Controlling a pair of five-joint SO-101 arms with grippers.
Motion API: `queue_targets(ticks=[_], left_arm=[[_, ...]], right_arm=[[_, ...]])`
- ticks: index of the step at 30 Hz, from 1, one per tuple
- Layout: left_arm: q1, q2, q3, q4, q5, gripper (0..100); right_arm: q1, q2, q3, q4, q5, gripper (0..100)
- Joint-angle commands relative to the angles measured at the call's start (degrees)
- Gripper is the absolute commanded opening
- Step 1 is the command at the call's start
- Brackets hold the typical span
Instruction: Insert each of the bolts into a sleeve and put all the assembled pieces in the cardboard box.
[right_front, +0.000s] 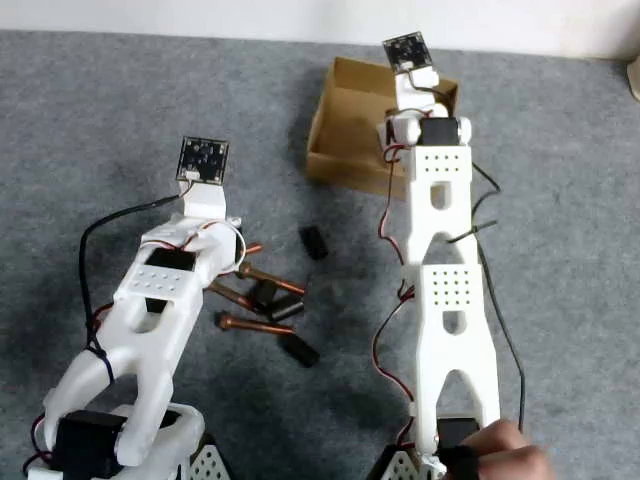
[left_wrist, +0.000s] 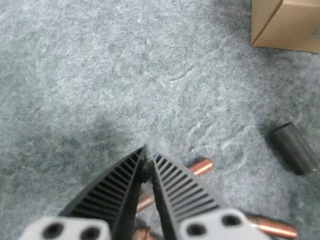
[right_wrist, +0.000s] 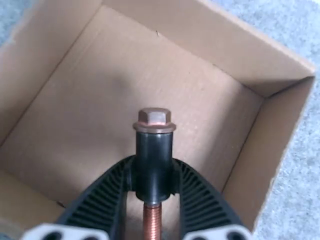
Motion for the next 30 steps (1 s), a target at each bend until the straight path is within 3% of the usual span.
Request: queue_targets(ticks=[1,14,21,30], left_arm=[[-0.31,-0.22,-2.59,-1.14,0.09,1],[-0.31,-0.22,-2.59,-1.14,0.09,1],[-0.31,-0.22,-2.59,-1.14,0.09,1],[-0.31,-0.22,-2.59,-1.14,0.09,1]], right_arm=[[-0.48,-1.71,-3.74,-0.04,0.44,1.0],[-0.48,-1.71,-3.56,0.04,0.44,1.8],[-0.48,-1.63,-3.74,3.21,0.44,22.5],[-0.57,-1.63,-4.00,6.37,0.35,23.1]])
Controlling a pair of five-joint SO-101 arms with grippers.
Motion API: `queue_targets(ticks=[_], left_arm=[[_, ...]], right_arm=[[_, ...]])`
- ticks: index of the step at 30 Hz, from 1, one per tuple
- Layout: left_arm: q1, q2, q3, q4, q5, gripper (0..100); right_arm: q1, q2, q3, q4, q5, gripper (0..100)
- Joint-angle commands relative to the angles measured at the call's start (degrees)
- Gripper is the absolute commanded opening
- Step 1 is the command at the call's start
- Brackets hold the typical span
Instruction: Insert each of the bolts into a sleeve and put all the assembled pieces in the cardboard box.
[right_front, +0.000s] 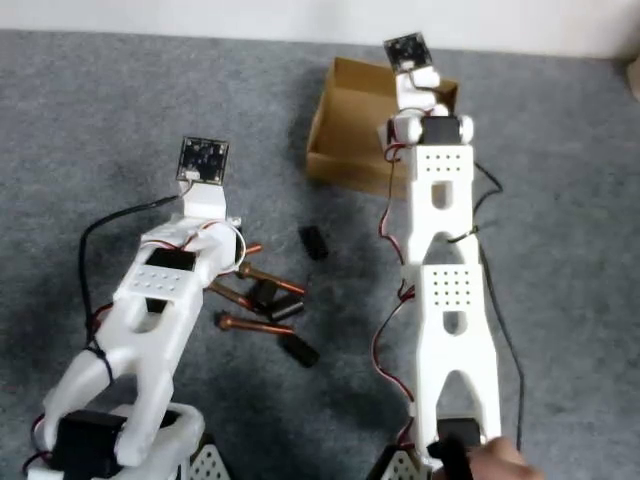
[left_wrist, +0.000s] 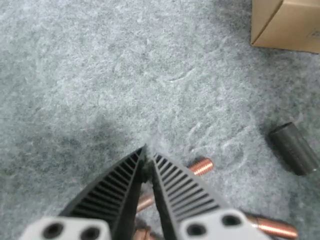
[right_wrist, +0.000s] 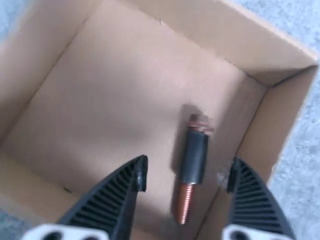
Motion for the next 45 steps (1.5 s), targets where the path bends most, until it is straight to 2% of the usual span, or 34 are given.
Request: queue_targets(ticks=[1,7,14,18,28,37,45], left_arm=[[-0.31,-0.22,-2.59,-1.14,0.18,1],[-0.31,-0.22,-2.42,-2.20,0.09,1],[-0.40,-0.22,-2.42,-2.20,0.09,1],[-0.40,-0.22,-2.42,-2.20,0.09,1],[-0.66,-0.22,-2.33,-2.20,0.09,1],[-0.48,-0.22,-2.33,-2.20,0.09,1],[-0.48,-0.22,-2.24,-2.46,0.09,1]], right_arm=[[-0.66,-1.89,-2.95,2.33,0.35,23.1],[-2.77,-2.86,-7.52,7.78,0.35,23.1],[-6.73,-10.68,-7.87,15.78,0.26,23.1],[-6.90,-16.22,-7.87,18.95,-4.92,23.1],[-6.90,-27.65,-7.87,19.38,-10.73,23.1],[-7.08,-42.15,-7.69,19.47,-10.81,23.1],[-6.81,-49.10,-7.69,19.47,-10.81,23.1]])
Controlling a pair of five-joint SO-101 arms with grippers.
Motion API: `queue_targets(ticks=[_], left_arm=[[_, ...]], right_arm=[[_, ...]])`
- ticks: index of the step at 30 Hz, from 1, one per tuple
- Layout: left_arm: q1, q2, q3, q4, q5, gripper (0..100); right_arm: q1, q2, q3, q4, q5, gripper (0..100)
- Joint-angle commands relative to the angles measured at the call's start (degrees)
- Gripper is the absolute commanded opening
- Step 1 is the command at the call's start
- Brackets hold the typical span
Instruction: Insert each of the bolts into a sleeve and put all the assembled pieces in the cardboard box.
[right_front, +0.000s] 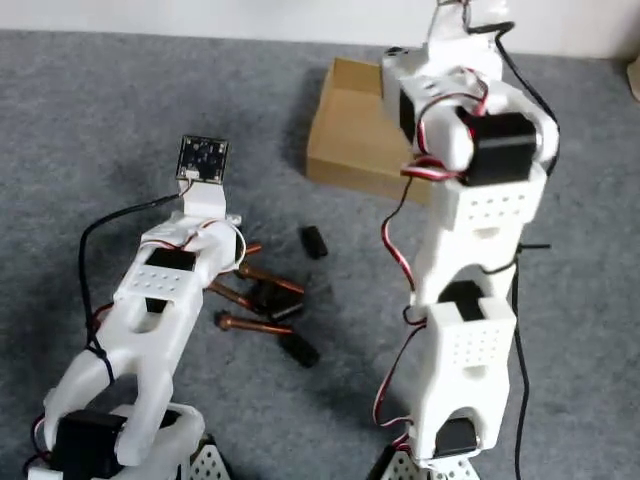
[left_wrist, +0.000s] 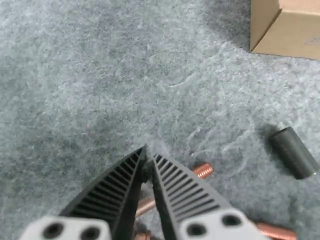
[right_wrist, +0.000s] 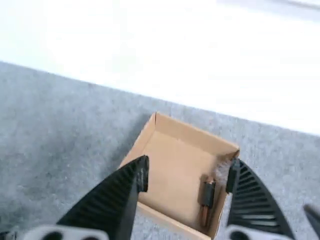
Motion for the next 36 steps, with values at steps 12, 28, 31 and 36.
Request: queue_targets(ticks=[12,28,31,36], left_arm=[[-0.66,-0.22,-2.24,-1.41,0.09,1],[-0.75,-0.57,-2.24,-1.05,0.09,1],[-0.84,-0.66,-2.24,-0.97,0.09,1],[-0.84,-0.75,-2.42,-0.97,0.35,1]], right_arm=[[-0.40,-9.71,-5.93,1.45,-0.62,23.1],[-0.75,-41.98,43.65,1.27,-0.35,23.1],[-0.75,-50.59,58.86,1.10,-0.26,23.1],[-0.84,-63.60,83.38,-2.07,2.81,23.1]])
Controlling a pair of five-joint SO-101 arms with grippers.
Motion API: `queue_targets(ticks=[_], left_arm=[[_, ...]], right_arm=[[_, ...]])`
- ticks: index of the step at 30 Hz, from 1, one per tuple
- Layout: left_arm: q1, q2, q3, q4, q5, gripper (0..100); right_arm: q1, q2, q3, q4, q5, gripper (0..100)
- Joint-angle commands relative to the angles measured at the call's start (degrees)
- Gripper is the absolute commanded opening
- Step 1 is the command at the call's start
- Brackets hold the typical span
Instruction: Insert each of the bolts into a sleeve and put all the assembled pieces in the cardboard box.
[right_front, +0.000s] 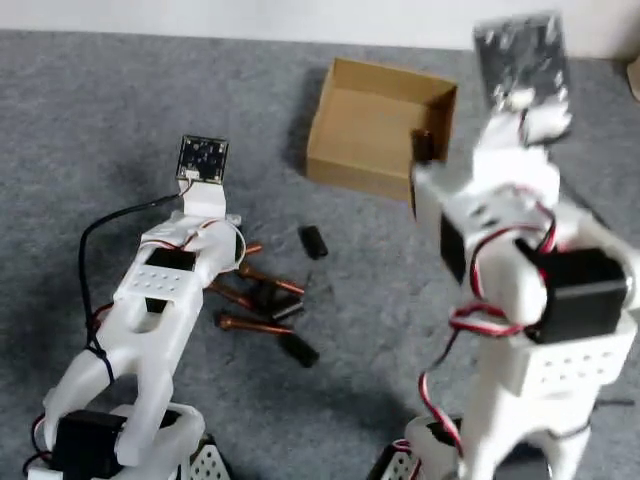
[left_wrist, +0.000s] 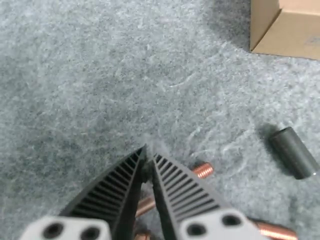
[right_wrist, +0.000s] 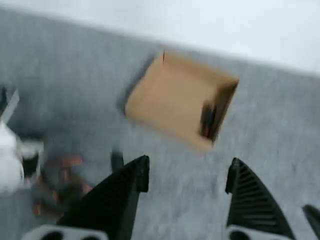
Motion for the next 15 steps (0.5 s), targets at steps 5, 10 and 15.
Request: queue_targets(ticks=[5,10,15], left_arm=[[-3.65,-6.55,-2.86,4.57,1.14,1],[-9.63,-18.07,0.13,10.81,4.48,1],[-10.51,-27.47,2.42,14.68,4.22,1]], right_arm=[[-0.92,-17.36,43.74,-15.34,5.27,23.1],[-5.93,-20.97,71.08,-35.65,6.07,23.1],[-13.76,-16.31,83.21,-51.21,2.29,23.1]])
